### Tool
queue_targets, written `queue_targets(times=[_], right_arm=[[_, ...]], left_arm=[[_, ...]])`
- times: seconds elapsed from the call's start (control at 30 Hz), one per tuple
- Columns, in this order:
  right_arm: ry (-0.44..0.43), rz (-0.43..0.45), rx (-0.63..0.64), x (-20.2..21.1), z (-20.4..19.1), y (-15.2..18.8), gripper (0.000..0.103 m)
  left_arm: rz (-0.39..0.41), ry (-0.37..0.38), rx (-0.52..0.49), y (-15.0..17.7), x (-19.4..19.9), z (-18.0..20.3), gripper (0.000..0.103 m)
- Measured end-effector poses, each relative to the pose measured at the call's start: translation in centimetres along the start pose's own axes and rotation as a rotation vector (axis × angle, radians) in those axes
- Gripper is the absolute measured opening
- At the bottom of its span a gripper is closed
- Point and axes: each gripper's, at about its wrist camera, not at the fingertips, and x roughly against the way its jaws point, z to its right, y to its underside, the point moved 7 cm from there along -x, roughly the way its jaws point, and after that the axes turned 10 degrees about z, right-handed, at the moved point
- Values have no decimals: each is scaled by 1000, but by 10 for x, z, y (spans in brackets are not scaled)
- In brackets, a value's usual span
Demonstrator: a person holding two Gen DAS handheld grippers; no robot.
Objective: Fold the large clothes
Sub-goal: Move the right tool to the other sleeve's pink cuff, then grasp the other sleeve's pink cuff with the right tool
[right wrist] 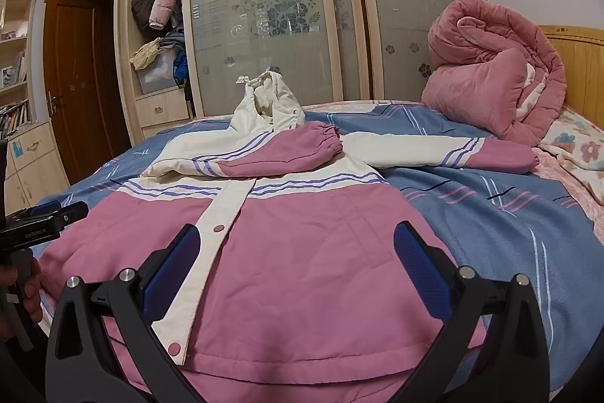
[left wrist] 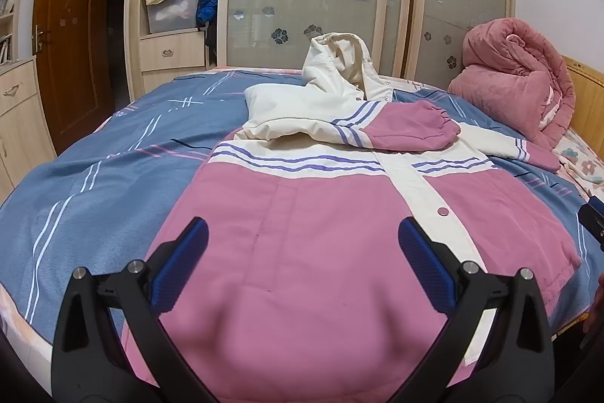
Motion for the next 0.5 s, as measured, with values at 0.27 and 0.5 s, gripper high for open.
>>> queue_targets(times=[0.27, 0.5], right_arm=[[4, 8, -200, -1, 46, -10, 102], [92, 37, -564, -16, 178, -35, 96]], left_arm=[[-7, 17, -14, 1, 1, 5, 101], [-10, 37, -9, 0, 0, 9, 101]])
